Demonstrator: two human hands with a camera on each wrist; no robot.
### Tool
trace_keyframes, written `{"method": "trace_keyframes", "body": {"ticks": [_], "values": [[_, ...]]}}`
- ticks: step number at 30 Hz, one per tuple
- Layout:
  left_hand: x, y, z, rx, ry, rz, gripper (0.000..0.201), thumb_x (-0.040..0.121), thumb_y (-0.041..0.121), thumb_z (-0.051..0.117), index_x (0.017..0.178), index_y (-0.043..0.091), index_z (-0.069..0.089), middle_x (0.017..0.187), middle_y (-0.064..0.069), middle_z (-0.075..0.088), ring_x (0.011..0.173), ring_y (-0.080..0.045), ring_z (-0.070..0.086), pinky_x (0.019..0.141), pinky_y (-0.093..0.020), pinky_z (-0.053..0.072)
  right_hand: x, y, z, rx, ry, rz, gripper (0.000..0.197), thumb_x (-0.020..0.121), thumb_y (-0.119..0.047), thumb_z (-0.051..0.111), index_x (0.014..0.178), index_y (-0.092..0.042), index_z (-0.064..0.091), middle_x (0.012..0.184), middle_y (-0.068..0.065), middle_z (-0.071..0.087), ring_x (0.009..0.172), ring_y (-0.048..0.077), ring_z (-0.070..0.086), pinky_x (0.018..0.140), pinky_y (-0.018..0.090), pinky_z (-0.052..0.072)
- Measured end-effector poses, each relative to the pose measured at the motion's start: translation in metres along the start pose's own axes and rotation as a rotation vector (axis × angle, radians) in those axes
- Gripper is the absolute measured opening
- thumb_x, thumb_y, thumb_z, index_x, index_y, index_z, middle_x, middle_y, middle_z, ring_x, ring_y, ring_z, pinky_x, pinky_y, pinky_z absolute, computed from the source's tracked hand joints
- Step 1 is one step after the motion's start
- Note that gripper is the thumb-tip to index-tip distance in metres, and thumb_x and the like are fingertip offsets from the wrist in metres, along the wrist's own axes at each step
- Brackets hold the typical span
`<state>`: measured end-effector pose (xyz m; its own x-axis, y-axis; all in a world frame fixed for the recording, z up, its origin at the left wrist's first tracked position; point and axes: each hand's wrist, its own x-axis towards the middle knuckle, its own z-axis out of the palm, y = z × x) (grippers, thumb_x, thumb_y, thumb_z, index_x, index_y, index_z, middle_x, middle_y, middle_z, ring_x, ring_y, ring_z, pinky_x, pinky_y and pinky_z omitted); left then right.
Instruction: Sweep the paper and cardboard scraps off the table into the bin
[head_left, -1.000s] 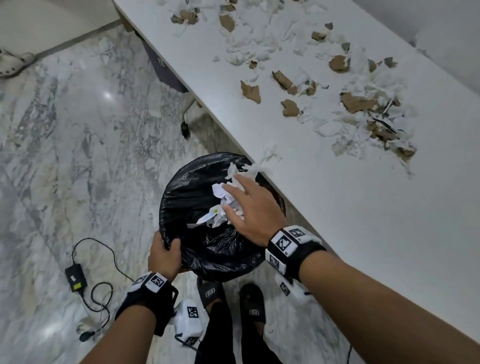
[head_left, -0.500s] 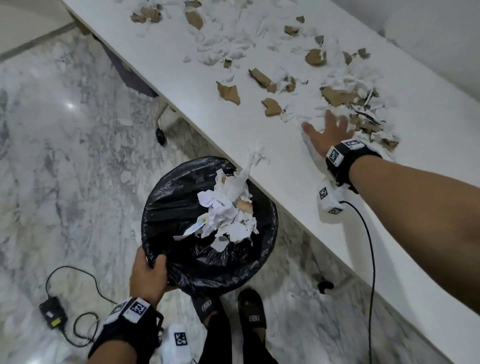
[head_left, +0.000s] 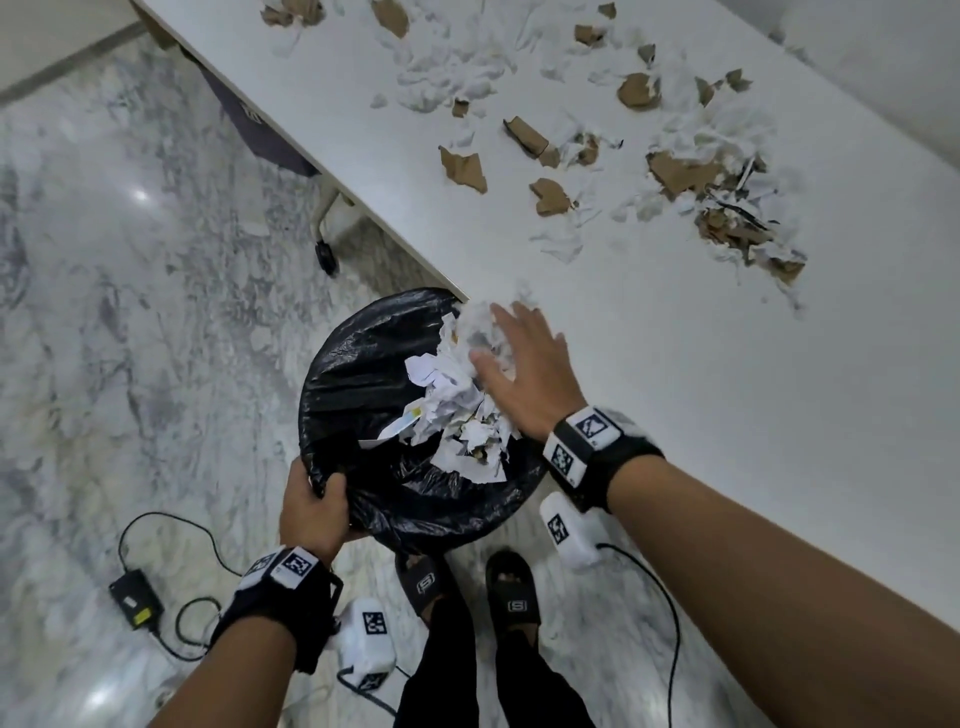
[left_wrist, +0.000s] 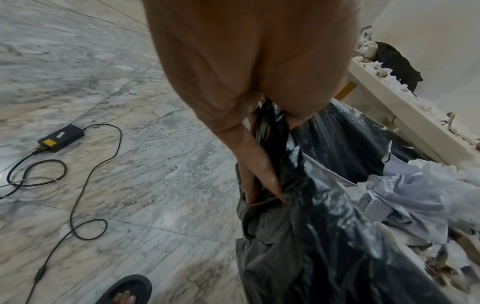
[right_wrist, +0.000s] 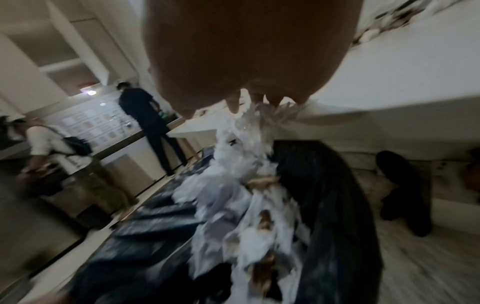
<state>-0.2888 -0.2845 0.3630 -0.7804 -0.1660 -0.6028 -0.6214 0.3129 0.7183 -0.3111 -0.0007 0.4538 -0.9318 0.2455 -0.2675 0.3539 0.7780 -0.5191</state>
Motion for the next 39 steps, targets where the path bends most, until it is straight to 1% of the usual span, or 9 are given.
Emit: {"method": "trace_keyframes", "body": {"ticks": [7, 10, 14, 17, 20, 26, 30, 34, 39], "values": [[0.006, 0.003, -0.001, -0.029, -0.016, -0.01, 0.022, 0.098, 0.02, 0.056, 0.111, 0.038, 0.057, 0.113, -0.012, 0.069, 0.094, -0.042, 0.074, 0.064, -0.064, 0.064, 0.034, -0.002, -0.025, 0.062, 0.303, -0.097, 0.047, 0.096, -0.047, 0.043, 0.138, -0.026, 0.048, 0.145, 0.0, 0.048, 0.128, 0.016, 0.048, 0.107, 0.047, 0.041], [0.011, 0.0, -0.003, 0.003, -0.021, 0.006, 0.019, 0.088, 0.035, 0.058, 0.102, 0.048, 0.059, 0.111, -0.006, 0.071, 0.096, -0.04, 0.075, 0.07, -0.062, 0.065, 0.092, 0.022, -0.051, 0.012, 0.347, 0.065, 0.055, 0.093, -0.051, 0.042, 0.14, -0.023, 0.044, 0.153, 0.006, 0.037, 0.138, 0.024, 0.038, 0.112, 0.048, 0.035], [0.015, 0.003, -0.003, -0.001, -0.029, 0.007, 0.021, 0.092, 0.03, 0.057, 0.102, 0.049, 0.057, 0.11, -0.006, 0.07, 0.094, -0.038, 0.074, 0.068, -0.061, 0.065, 0.135, 0.044, -0.057, 0.011, 0.129, 0.147, 0.068, 0.093, -0.056, 0.035, 0.149, -0.018, 0.033, 0.159, 0.01, 0.026, 0.147, 0.029, 0.023, 0.118, 0.048, 0.023], [0.013, 0.01, -0.003, 0.02, -0.023, 0.015, 0.02, 0.077, 0.045, 0.056, 0.093, 0.056, 0.057, 0.108, -0.004, 0.07, 0.095, -0.039, 0.074, 0.071, -0.062, 0.064, 0.104, 0.027, -0.033, 0.016, 0.075, 0.091, 0.063, 0.101, -0.049, 0.033, 0.155, -0.018, 0.023, 0.164, 0.006, 0.015, 0.151, 0.021, 0.012, 0.123, 0.044, 0.013], [0.01, 0.02, 0.0, 0.007, -0.028, 0.013, 0.024, 0.097, 0.024, 0.055, 0.102, 0.046, 0.055, 0.109, -0.007, 0.069, 0.094, -0.039, 0.073, 0.064, -0.061, 0.065, 0.042, -0.009, -0.004, 0.057, -0.004, -0.017, 0.059, 0.103, -0.047, 0.033, 0.155, -0.024, 0.022, 0.164, 0.001, 0.013, 0.151, 0.017, 0.01, 0.123, 0.043, 0.005], [0.026, 0.007, -0.004, 0.042, -0.014, -0.002, 0.028, 0.073, 0.05, 0.055, 0.101, 0.057, 0.055, 0.112, -0.003, 0.07, 0.098, -0.041, 0.074, 0.075, -0.064, 0.063, -0.001, -0.03, 0.01, 0.021, 0.051, -0.294, 0.049, 0.098, -0.043, 0.041, 0.142, -0.022, 0.044, 0.142, 0.0, 0.049, 0.128, 0.016, 0.047, 0.106, 0.046, 0.043], [0.037, -0.008, -0.008, 0.065, -0.019, 0.004, 0.031, 0.073, 0.052, 0.055, 0.103, 0.06, 0.055, 0.115, 0.0, 0.072, 0.1, -0.037, 0.074, 0.081, -0.065, 0.062, 0.054, -0.016, -0.026, -0.024, 0.249, -0.12, 0.05, 0.095, -0.042, 0.048, 0.141, -0.023, 0.044, 0.151, 0.004, 0.039, 0.134, 0.021, 0.043, 0.11, 0.046, 0.038], [0.03, -0.005, -0.008, 0.041, -0.018, -0.01, 0.025, 0.08, 0.046, 0.056, 0.101, 0.06, 0.055, 0.114, 0.0, 0.072, 0.098, -0.036, 0.074, 0.079, -0.063, 0.063, 0.112, -0.005, -0.041, 0.0, 0.019, 0.014, 0.066, 0.096, -0.05, 0.038, 0.155, -0.024, 0.023, 0.164, 0.003, 0.013, 0.151, 0.022, 0.012, 0.121, 0.047, 0.017], [0.033, -0.009, -0.012, 0.045, 0.003, -0.007, 0.031, 0.07, 0.053, 0.053, 0.1, 0.062, 0.055, 0.113, 0.0, 0.072, 0.101, -0.037, 0.073, 0.082, -0.064, 0.061, 0.07, -0.031, 0.001, -0.106, -0.079, -0.171, 0.061, 0.1, -0.051, 0.033, 0.153, -0.022, 0.026, 0.162, 0.005, 0.019, 0.15, 0.024, 0.017, 0.121, 0.052, 0.014]]}}
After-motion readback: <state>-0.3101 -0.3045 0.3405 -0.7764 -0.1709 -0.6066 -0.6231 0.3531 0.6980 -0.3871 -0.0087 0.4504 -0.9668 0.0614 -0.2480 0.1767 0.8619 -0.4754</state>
